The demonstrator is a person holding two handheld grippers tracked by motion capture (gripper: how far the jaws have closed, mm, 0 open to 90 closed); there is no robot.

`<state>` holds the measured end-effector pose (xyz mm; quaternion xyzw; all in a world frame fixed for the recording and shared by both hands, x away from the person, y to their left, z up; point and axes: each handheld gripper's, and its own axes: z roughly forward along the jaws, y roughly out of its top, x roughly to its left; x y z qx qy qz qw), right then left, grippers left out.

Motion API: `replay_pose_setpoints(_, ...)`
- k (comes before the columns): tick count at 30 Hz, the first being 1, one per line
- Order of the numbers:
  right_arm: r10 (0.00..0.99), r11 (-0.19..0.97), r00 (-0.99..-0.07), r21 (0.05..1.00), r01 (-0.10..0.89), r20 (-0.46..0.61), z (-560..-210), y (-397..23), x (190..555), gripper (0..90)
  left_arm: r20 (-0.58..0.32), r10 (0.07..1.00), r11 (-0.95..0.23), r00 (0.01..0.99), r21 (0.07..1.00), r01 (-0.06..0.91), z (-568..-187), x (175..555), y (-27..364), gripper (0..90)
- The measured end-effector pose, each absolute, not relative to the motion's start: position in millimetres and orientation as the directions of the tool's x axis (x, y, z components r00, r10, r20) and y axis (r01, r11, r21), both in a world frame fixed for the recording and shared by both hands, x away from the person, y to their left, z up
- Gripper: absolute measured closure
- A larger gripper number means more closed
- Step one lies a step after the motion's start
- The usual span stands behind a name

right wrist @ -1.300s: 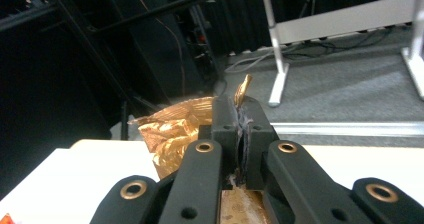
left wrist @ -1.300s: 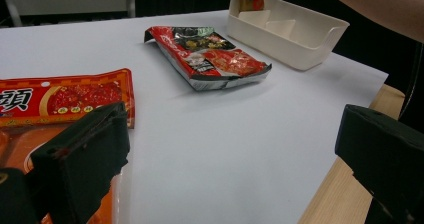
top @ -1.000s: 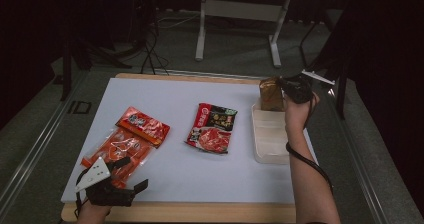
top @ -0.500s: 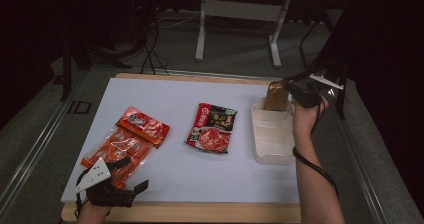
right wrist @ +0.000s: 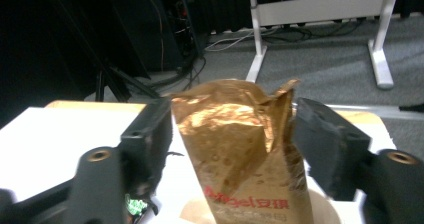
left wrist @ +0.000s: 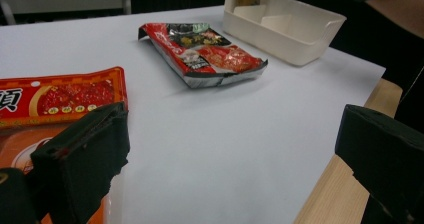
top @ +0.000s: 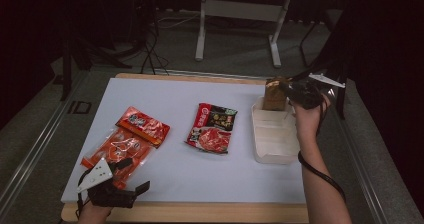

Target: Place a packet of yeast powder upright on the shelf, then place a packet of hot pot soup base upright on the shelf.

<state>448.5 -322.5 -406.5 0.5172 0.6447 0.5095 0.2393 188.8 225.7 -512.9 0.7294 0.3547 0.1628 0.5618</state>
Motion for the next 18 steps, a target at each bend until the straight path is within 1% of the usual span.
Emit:
replay_pose_setpoints(3,0.903,-0.030,-0.381,0.913,0.407,0.199,-401.3,-317.4,439.1,16.6,-0.145,0.702,-0.126,0.697,0.938,0.322,-512.3,189.8,223.0,1.2)
replay_pose_setpoints(6,0.884,-0.021,-0.423,0.921,0.390,0.199,-397.8,-311.6,425.9,13.7,-0.144,0.703,-0.118,0.697,0.942,0.313,-511.4,192.4,220.5,1.2)
replay_pose_setpoints(8,0.872,-0.017,-0.446,0.922,0.386,0.203,-397.1,-307.7,416.6,13.8,-0.168,0.705,-0.118,0.689,0.930,0.347,-510.3,196.0,217.6,1.5)
replay_pose_setpoints(9,0.865,-0.025,-0.454,0.921,0.388,0.214,-397.2,-305.8,412.1,13.9,-0.194,0.700,-0.114,0.687,0.920,0.376,-509.5,199.3,214.9,1.8)
replay_pose_setpoints(10,0.848,-0.021,-0.481,0.922,0.386,0.221,-398.2,-302.9,404.2,13.7,-0.208,0.694,-0.110,0.689,0.915,0.387,-509.1,200.9,214.1,1.8)
replay_pose_setpoints(12,0.838,-0.014,-0.501,0.925,0.379,0.218,-398.9,-299.9,397.2,14.0,-0.230,0.680,-0.111,0.696,0.906,0.408,-506.8,204.6,211.8,1.8)
replay_pose_setpoints(13,0.838,-0.014,-0.501,0.925,0.379,0.218,-398.9,-299.9,397.2,14.0,-0.230,0.680,-0.111,0.696,0.906,0.408,-506.8,204.6,211.8,1.8)
replay_pose_setpoints(14,0.832,-0.002,-0.514,0.926,0.377,0.211,-399.3,-297.8,392.7,14.1,-0.227,0.670,-0.127,0.707,0.903,0.410,-502.9,209.8,208.4,1.8)
replay_pose_setpoints(15,0.822,0.036,-0.540,0.929,0.369,0.182,-399.4,-293.7,384.6,14.1,-0.218,0.666,-0.135,0.713,0.905,0.403,-500.6,212.5,206.3,1.8)
replay_pose_setpoints(18,0.801,0.060,-0.576,0.936,0.348,0.163,-400.0,-289.5,372.2,14.2,-0.199,0.662,-0.155,0.723,0.907,0.392,-494.0,222.2,200.2,1.8)
